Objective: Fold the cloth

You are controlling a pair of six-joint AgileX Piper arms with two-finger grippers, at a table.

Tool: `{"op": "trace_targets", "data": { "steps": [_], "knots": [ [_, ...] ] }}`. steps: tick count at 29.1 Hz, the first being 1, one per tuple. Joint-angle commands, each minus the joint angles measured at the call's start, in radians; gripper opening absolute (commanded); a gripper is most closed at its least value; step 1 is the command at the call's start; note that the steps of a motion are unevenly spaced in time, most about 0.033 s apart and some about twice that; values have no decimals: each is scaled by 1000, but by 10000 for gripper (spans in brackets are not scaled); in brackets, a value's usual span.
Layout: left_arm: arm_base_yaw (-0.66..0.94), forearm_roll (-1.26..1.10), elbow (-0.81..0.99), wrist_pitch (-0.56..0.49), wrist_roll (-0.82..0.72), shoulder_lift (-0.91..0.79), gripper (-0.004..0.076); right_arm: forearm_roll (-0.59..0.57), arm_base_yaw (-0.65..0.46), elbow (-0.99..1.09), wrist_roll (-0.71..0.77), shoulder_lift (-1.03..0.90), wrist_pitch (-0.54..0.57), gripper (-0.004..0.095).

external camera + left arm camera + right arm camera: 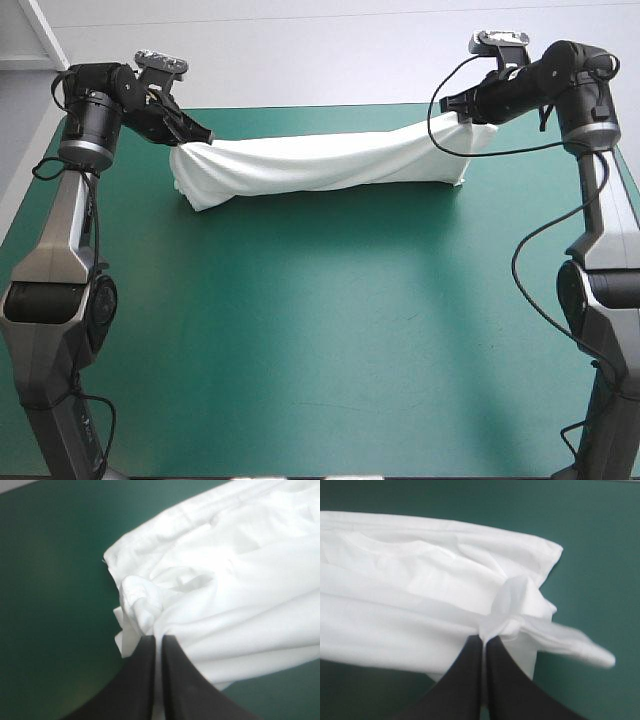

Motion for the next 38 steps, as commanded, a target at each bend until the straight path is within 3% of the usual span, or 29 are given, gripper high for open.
{"op": "trace_targets", "data": {
  "steps": [1, 5, 20, 28, 31, 34, 37, 38],
  "knots": [
    [1, -11, 89, 42, -27, -143, 19, -22, 0, 152, -4, -181, -39, -16],
    [1, -11, 300, 42, -27, -254, 19, -89, 4, 396, -11, -291, -39, -16],
    [1, 2, 1104, 12, -79, -602, 19, -85, 51, 1153, -94, -577, -61, -15],
    [1, 8, 1276, -25, -69, -711, 21, -77, 129, 1377, -123, -709, -131, -15],
    [1, 8, 1276, -23, -53, -726, 71, -77, 133, 1399, -143, -743, -146, 7],
    [1, -16, 1276, 0, -53, -738, 195, -75, 133, 1399, -143, -772, -150, 176],
    [1, -20, 1276, 11, -55, -742, 394, -63, 133, 1399, -139, -795, -172, 456],
    [1, -18, 1276, 14, -53, -744, 525, -56, 133, 1399, -133, -812, -216, 638]
  ]
}}
